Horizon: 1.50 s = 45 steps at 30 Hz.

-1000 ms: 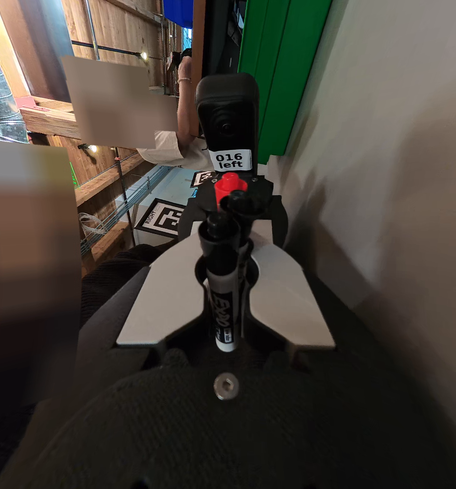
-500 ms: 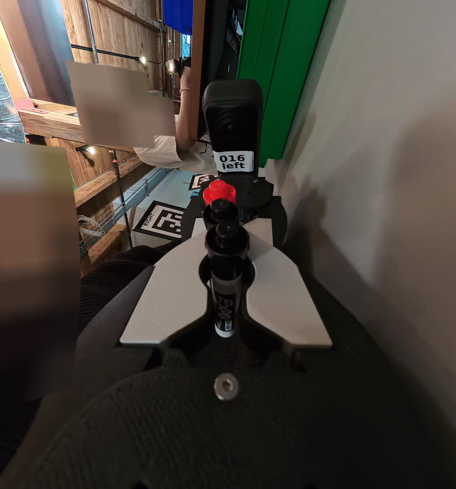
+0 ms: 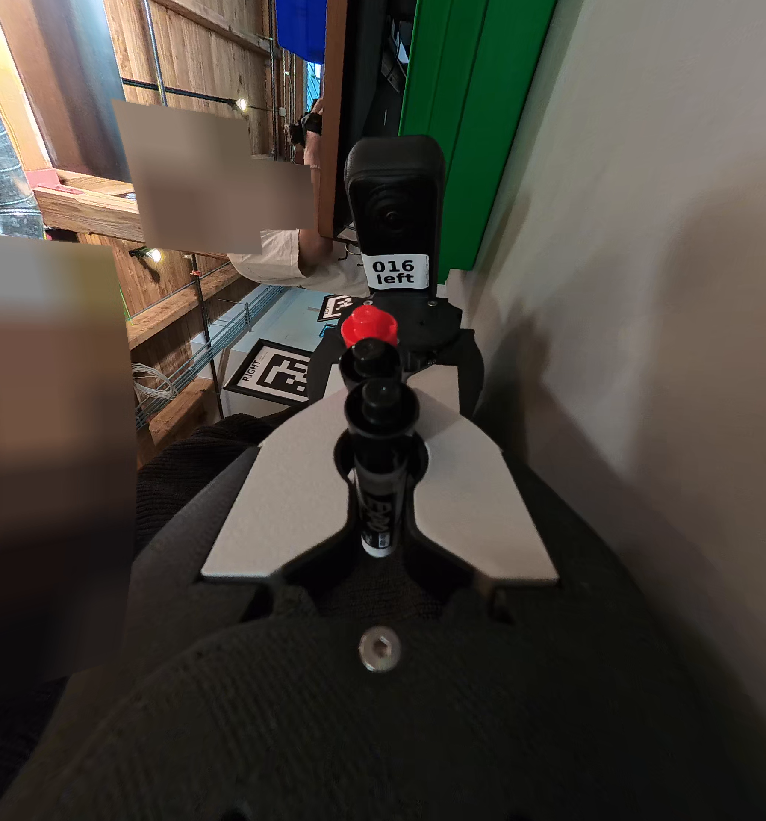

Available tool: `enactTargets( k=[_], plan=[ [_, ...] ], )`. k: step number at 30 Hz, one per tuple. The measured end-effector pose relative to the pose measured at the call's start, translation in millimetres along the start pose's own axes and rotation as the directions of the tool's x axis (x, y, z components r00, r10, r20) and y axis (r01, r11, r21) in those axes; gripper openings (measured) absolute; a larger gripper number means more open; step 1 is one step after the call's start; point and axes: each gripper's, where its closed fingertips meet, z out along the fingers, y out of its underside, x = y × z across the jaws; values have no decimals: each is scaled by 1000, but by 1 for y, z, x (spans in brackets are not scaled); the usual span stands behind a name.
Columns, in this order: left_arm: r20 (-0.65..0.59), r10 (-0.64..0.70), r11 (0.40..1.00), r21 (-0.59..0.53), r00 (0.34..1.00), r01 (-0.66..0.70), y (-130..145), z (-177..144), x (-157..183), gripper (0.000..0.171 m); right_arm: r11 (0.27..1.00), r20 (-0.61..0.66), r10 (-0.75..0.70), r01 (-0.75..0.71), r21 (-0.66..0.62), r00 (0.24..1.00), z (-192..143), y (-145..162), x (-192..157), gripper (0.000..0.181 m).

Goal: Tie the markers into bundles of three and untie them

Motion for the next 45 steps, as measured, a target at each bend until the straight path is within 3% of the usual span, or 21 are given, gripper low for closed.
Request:
enactTargets(
  k=[45],
  plan=[
    [19, 33, 999, -15, 999, -33, 2, 1, 0, 20, 1000, 1, -14, 14, 15, 1000, -4, -6, -4, 29]
  ],
)
